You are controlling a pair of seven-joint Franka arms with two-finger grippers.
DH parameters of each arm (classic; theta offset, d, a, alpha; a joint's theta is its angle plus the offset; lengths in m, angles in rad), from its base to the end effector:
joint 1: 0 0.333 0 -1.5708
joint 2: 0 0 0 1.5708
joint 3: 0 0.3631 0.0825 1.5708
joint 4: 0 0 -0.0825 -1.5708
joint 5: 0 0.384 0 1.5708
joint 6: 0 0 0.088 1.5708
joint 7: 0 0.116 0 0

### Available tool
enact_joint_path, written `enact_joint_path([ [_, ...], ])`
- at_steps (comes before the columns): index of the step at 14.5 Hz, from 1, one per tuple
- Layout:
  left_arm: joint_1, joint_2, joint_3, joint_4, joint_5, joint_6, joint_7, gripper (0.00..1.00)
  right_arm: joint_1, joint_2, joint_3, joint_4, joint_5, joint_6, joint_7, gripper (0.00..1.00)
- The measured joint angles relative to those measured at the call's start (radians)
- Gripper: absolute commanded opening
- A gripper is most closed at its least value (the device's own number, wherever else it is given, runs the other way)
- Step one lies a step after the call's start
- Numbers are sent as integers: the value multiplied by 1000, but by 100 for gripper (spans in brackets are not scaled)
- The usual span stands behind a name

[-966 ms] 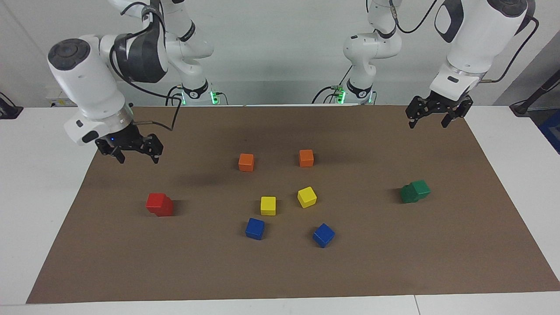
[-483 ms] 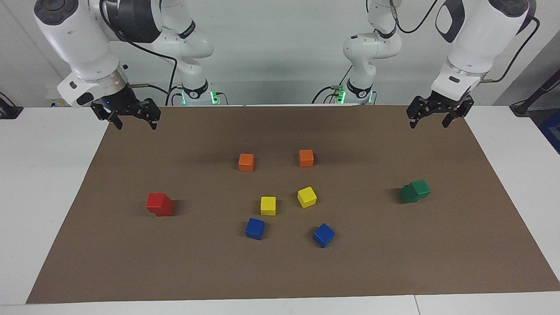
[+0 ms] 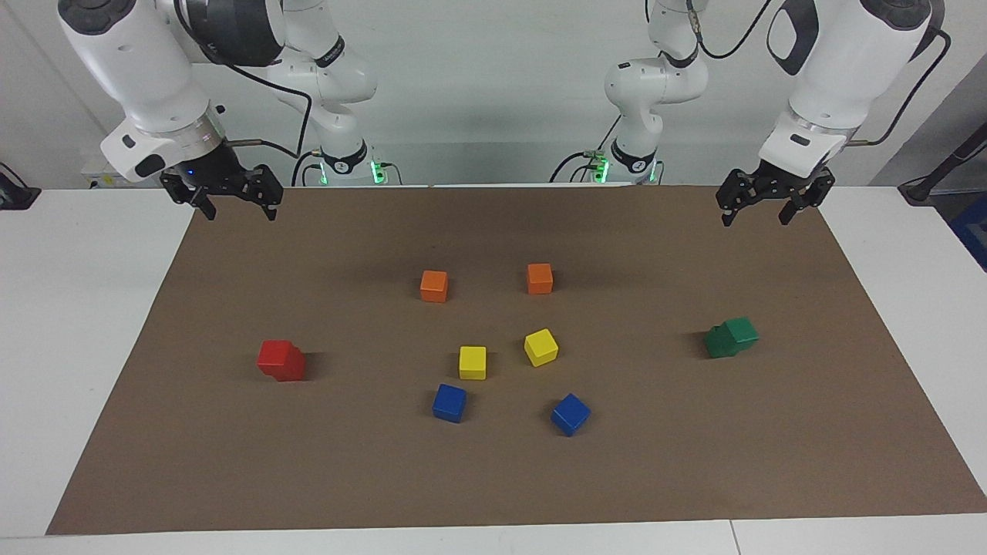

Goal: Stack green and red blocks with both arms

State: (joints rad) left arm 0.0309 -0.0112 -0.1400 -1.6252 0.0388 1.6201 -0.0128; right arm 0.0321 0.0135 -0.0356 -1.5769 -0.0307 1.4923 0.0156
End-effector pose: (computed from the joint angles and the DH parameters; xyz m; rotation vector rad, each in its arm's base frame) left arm 0.5515 -0.0565 0.6474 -3.0979 0.1521 -0.0131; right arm 0.5491 -0.0055 0.6459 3.1060 -0.0311 -0.1522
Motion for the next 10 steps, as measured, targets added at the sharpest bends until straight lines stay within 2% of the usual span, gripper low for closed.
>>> enact_joint_path([
  [10, 0, 0, 0, 0, 0, 0, 0, 100, -3, -7, -1, 0, -19, 48, 0, 100],
])
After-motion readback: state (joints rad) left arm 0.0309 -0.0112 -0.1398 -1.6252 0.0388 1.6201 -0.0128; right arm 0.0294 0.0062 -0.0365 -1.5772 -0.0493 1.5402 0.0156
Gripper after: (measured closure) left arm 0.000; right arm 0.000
